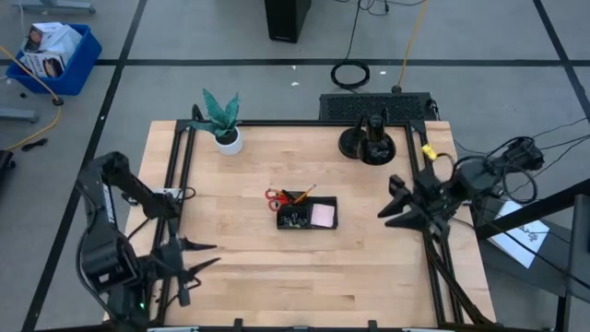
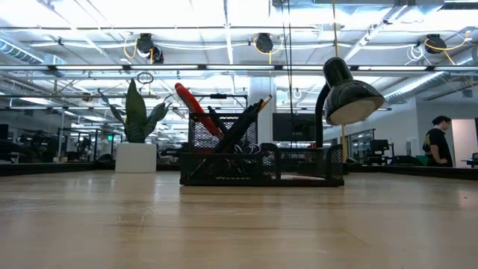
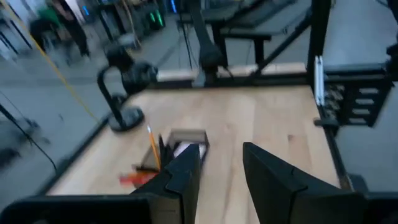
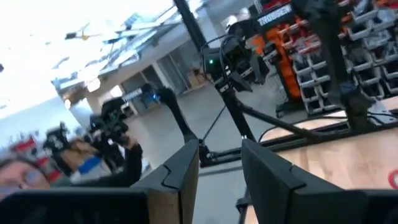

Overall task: Pick and place office supplies into organizer
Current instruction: Return to Home Position

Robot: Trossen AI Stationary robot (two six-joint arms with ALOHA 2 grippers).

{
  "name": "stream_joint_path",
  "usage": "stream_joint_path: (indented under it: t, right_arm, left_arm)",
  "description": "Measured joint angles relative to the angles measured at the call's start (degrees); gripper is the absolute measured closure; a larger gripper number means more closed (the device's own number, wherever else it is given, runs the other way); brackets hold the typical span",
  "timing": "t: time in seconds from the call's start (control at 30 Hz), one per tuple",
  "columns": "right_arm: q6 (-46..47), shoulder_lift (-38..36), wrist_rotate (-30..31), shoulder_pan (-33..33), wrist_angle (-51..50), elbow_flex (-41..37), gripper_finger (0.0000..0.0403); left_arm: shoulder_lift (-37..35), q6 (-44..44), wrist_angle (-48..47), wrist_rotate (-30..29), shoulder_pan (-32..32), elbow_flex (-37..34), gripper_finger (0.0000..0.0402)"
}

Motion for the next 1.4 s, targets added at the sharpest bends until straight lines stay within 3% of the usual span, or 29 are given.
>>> stream_joint_path:
  t: [0.1, 0.3, 0.47, 0.73, 0.93, 1.03, 1.13, 1.2, 1.33, 1.4]
  right_arm:
    - [-1.8, 2.99, -1.25, -0.39, 0.56, 0.0, 0.0287]
    - [-3.92, 5.92, -4.22, -5.42, 0.66, 0.0, 0.0287]
    - [-7.37, 5.34, -10.85, -11.47, 1.61, 0.0, 0.0287]
    - [-10.35, 3.51, -19.99, -22.39, 1.93, 0.0, 0.0287]
    - [-10.4, 1.84, -28.23, -29.4, 1.55, 0.0, 0.0287]
    - [-10.84, 0.21, -31.98, -31.9, 1.4, 0.0, 0.0287]
    - [-11.02, -1.24, -33.63, -33.48, -0.18, 0.0, 0.0287]
    - [-11.06, -1.96, -34.04, -33.88, -1.47, 0.0, 0.0287]
    - [-11.24, -3.3, -36.6, -33.88, -3.64, 0.0, 0.0287]
    - [-11.75, -4.25, -36.56, -33.88, -4.72, 0.0, 0.0287]
  left_arm:
    - [1.53, 3.64, 3.51, -3.92, 0.48, 0.0, 0.0275]
    - [3.56, 10.11, 9.0, -3.62, 5.42, -0.02, 0.0275]
    - [4.23, 15.32, 11.83, -3.84, 9.86, -0.04, 0.0275]
    - [4.11, 17.77, 11.62, -8.53, 15.97, -0.04, 0.0275]
    - [4.15, 19.44, 15.08, -8.19, 20.32, -0.07, 0.0275]
    - [4.9, 32.14, 29.78, -1.62, 23.02, -1.32, 0.0275]
    - [5.45, 52.32, 54.82, 18.55, 26.78, -5.86, 0.0275]
    - [5.4, 64.95, 65.33, 29.48, 29.97, -8.34, 0.0275]
    - [1.98, 67.33, 67.29, 25.16, 35.38, -11.07, 0.0275]
    - [-0.59, 66.41, 67.55, 27.52, 38.78, -12.32, 0.0275]
